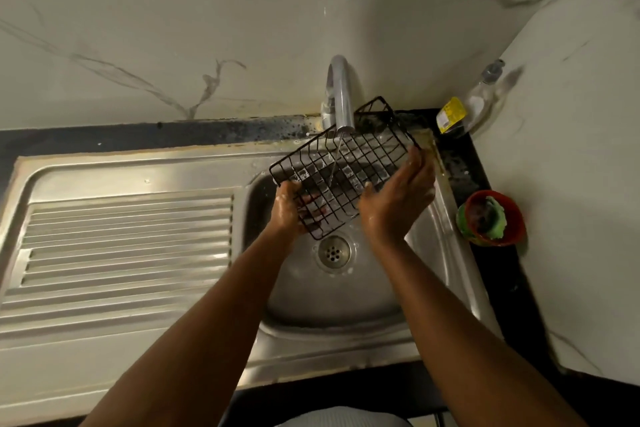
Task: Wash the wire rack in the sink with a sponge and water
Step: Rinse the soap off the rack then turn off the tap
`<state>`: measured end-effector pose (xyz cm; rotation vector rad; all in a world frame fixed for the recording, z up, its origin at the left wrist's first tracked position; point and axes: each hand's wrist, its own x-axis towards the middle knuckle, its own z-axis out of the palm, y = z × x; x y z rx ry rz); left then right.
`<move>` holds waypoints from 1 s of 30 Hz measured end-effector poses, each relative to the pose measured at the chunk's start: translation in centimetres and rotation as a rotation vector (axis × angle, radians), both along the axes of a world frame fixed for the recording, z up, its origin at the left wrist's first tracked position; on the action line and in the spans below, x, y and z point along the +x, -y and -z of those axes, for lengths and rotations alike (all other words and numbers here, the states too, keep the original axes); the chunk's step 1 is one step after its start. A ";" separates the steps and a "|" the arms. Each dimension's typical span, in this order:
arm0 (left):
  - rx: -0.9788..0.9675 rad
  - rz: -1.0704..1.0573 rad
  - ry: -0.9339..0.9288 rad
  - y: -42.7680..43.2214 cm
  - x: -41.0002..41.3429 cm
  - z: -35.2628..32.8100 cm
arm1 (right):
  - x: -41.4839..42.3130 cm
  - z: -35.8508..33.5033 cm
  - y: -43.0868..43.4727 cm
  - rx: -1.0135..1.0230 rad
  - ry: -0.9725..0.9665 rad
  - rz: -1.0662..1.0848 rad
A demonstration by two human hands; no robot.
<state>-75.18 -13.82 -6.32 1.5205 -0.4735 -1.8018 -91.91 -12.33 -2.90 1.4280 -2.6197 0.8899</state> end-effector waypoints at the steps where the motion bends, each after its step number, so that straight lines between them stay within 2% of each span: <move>1: -0.014 0.015 0.000 0.2 0.3 0.3 | -0.6 -0.1 0.4 -0.011 -0.076 -0.072; 3: -0.066 0.050 0.017 0.4 0.6 0.3 | -1.7 0.3 1.6 0.071 -0.086 -0.292; 6: -0.130 0.155 0.084 1.0 1.0 0.2 | -2.7 2.8 3.0 0.504 -0.140 -0.565; 7: -0.156 0.205 0.107 1.2 1.1 0.3 | -2.7 3.9 3.2 0.610 -0.157 -0.562; 9: -0.162 0.276 0.153 1.6 1.3 0.1 | -2.0 5.2 3.1 0.739 -0.064 -0.471; 11: -0.182 0.326 0.199 2.0 1.6 0.7 | -0.7 6.1 2.7 0.788 -0.002 -0.431; 15: -0.192 0.325 0.145 1.1 2.0 -1.2 | 0.8 6.6 2.5 0.866 -0.179 -0.500; 17: -0.109 0.271 0.083 0.8 2.2 -0.6 | 1.8 4.8 3.4 0.869 -0.415 -0.582; 18: -0.066 0.245 0.061 0.7 2.2 -0.8 | 2.4 3.6 3.8 0.805 -0.556 -0.683; 19: -0.042 0.238 0.057 0.9 2.0 -1.1 | 3.0 2.8 4.3 0.699 -0.612 -0.811; 21: -0.064 0.263 0.074 1.5 1.5 -1.8 | 4.0 1.5 4.8 0.548 -0.439 -1.034; 24: -0.130 0.310 0.131 2.5 1.3 -3.1 | 4.1 1.2 5.9 0.490 -0.100 -1.214; 25: -0.164 0.330 0.144 2.7 1.5 -3.3 | 3.7 1.5 6.2 0.461 -0.085 -1.292; 27: -0.229 0.352 0.175 3.0 2.3 -3.3 | 2.0 3.1 6.9 0.420 -0.285 -1.440; 30: -0.266 0.336 0.157 3.3 3.8 -2.7 | -1.2 5.5 7.5 0.497 -0.562 -1.524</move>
